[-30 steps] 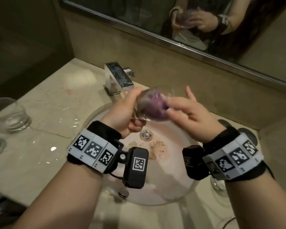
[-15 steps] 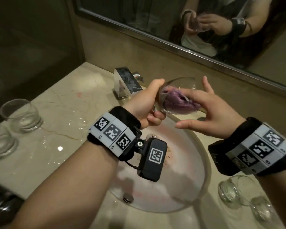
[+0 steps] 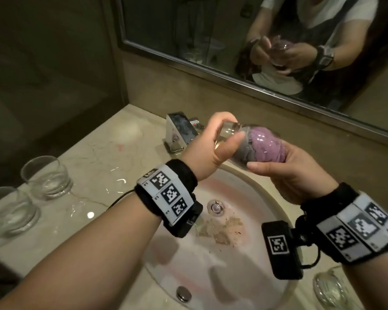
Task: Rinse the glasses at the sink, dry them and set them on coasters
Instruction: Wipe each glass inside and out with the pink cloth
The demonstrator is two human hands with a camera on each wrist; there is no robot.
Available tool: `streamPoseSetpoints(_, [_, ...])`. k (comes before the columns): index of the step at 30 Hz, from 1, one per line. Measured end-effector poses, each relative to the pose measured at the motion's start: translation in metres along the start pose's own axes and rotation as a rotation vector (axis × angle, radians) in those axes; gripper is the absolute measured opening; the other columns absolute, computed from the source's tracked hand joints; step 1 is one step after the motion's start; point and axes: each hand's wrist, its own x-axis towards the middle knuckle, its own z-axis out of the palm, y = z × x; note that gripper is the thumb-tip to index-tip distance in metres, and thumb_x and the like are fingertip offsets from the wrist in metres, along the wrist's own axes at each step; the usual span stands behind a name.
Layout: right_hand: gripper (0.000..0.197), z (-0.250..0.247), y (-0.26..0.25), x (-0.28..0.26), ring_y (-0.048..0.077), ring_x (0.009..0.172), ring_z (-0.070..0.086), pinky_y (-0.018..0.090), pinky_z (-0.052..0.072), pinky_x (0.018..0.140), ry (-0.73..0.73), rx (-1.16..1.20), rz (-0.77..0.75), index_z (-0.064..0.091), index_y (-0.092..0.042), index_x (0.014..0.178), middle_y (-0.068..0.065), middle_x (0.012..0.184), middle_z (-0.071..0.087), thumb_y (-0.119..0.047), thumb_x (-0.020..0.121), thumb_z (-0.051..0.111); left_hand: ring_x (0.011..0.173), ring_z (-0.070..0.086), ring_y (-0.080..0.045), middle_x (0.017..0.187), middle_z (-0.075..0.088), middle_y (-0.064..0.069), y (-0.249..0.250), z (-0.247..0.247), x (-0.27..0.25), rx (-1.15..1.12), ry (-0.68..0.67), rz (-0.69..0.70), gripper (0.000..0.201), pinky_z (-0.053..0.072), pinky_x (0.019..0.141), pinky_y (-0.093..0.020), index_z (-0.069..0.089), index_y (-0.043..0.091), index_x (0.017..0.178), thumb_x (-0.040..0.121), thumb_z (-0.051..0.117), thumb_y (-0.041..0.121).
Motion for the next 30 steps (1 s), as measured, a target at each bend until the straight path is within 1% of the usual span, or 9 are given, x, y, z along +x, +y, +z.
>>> streamPoseSetpoints(4, [0.057,-0.001,-0.013,0.001,0.005,0.088,0.069,0.014,0.052,0.073,0.173,-0.275,-0.097,0.059,-0.019,0.105,-0.008,0.090,0.073,-0.003,0.054,0.079,0.071,0.056,-0.013,0.108,0.053,-0.006,0.008,-0.007,0.012,-0.321,-0.097,-0.422,0.051,0.044,0.049,-0.022,0.039,0.022,0.125,0.091,0.034,0.059])
streamPoseSetpoints(8, [0.057,0.002,-0.019,0.005,0.003,0.095,0.066,0.025,0.047,0.097,0.140,-0.604,-0.169,0.059,-0.030,0.103,-0.011,0.095,0.070,0.008,0.065,0.076,0.044,0.040,-0.007,0.066,0.050,-0.002,0.017,-0.012,0.025,-0.566,-0.158,-0.716,0.083,0.029,0.036,-0.015,0.050,0.007,0.122,0.083,0.024,0.076])
streamPoseSetpoints(12, [0.054,0.001,-0.029,0.011,0.009,0.093,0.068,0.024,0.054,0.084,0.056,-0.407,-0.049,0.064,-0.024,0.100,0.001,0.099,0.073,-0.018,0.050,0.085,0.046,0.042,-0.011,0.076,0.046,-0.003,0.017,0.002,0.027,-0.203,0.099,-0.494,0.044,0.032,0.040,-0.018,0.042,0.018,0.121,0.095,0.036,0.053])
streamPoseSetpoints(17, [0.067,0.000,-0.029,0.021,0.035,0.099,0.058,0.041,0.043,0.086,0.060,-0.206,-0.005,0.076,-0.020,0.095,0.011,0.101,0.071,-0.040,0.033,0.093,0.082,0.054,-0.010,0.095,0.048,0.008,0.016,-0.004,0.022,-0.011,0.075,-0.089,0.019,0.043,0.055,-0.015,0.036,0.021,0.116,0.099,0.037,0.031])
streamPoseSetpoints(20, [0.068,0.000,-0.033,0.019,0.030,0.105,0.061,0.035,0.049,0.093,-0.016,-0.189,-0.022,0.069,-0.017,0.104,0.010,0.109,0.070,-0.033,0.042,0.092,0.075,0.057,-0.010,0.095,0.052,0.004,0.021,-0.012,0.026,-0.031,0.044,-0.198,0.026,0.046,0.049,-0.018,0.036,0.021,0.119,0.100,0.033,0.038])
streamPoseSetpoints(23, [0.064,0.002,-0.044,0.009,0.007,0.103,0.065,0.018,0.051,0.085,-0.105,-0.371,-0.048,0.054,-0.028,0.112,-0.016,0.104,0.071,-0.020,0.054,0.080,0.040,0.044,-0.008,0.053,0.053,0.003,0.020,-0.014,0.027,-0.349,0.072,-0.429,0.059,0.032,0.038,-0.021,0.040,0.004,0.127,0.096,0.033,0.053])
streamPoseSetpoints(25, [0.065,0.006,-0.043,0.006,0.001,0.111,0.059,0.030,0.044,0.104,-0.050,-0.736,-0.099,0.047,-0.037,0.113,-0.032,0.101,0.065,-0.031,0.056,0.078,0.035,0.037,-0.007,0.038,0.045,0.005,0.017,-0.013,0.028,-0.418,0.068,-0.484,0.051,0.027,0.037,-0.019,0.042,0.010,0.117,0.094,0.036,0.055])
streamPoseSetpoints(28, [0.079,0.014,-0.040,0.005,0.011,0.122,0.053,0.050,0.029,0.113,0.018,-1.017,-0.119,0.045,-0.034,0.123,-0.028,0.114,0.056,-0.059,0.053,0.072,0.038,0.039,-0.007,0.052,0.052,0.003,0.020,-0.005,0.029,-0.413,0.059,-0.506,0.047,0.029,0.035,-0.017,0.041,0.010,0.104,0.093,0.039,0.056])
streamPoseSetpoints(30, [0.079,0.014,-0.042,0.008,0.006,0.107,0.062,0.034,0.047,0.101,0.063,-0.815,-0.070,0.045,-0.029,0.121,-0.013,0.112,0.063,-0.044,0.049,0.077,0.041,0.040,-0.007,0.071,0.053,-0.004,0.019,0.000,0.030,-0.398,0.085,-0.513,0.038,0.031,0.037,-0.017,0.045,0.017,0.103,0.094,0.040,0.054])
